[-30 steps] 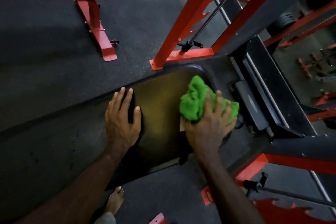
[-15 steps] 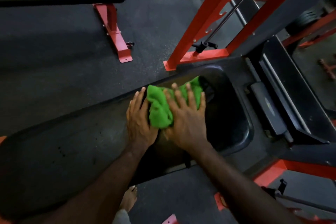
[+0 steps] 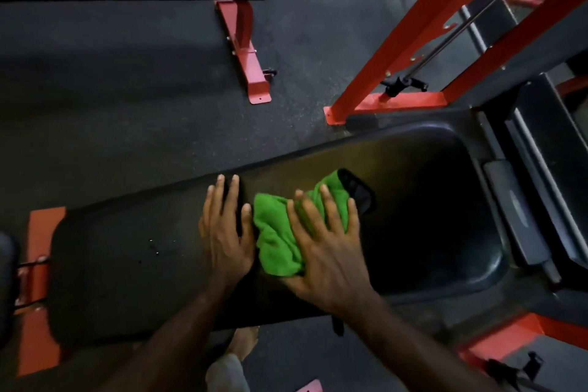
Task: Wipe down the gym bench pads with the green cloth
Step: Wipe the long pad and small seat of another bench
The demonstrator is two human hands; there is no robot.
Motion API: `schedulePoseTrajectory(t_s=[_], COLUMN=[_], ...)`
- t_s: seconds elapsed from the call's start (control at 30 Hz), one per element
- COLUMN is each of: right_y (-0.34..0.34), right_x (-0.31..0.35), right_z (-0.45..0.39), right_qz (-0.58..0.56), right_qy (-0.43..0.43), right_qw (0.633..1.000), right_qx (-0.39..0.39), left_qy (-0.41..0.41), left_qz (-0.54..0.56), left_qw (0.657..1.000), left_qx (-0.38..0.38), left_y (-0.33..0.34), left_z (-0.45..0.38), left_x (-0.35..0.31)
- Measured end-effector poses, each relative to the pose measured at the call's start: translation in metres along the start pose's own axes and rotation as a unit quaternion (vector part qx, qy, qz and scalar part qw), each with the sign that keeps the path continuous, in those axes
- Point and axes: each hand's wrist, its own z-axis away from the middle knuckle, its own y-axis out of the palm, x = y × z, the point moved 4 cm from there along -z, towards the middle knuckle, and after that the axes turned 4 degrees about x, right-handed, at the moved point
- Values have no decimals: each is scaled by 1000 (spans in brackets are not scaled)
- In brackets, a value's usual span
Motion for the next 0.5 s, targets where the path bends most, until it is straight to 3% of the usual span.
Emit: schedulePoseTrajectory(t_s=[0.1, 0.23, 0.4, 0.5], right_y=[-6, -19, 7, -1], right_x=[-24, -18, 15, -16], right_z=[-8, -54, -6, -4], right_qz=[28, -35, 13, 31], right_qy=[26, 118, -100, -72], right_qw=[999, 991, 995, 997], right_qx=[-27, -44, 12, -11], left_qy=[-17, -24, -7, -23], left_qz=[13, 12, 23, 27], left_qw=[1000, 999, 999, 999], left_qx=[-2, 17, 48, 27], left_y=[-1, -1, -3, -1], left_z=[1, 2, 4, 2], left_x=[1, 1, 4, 3])
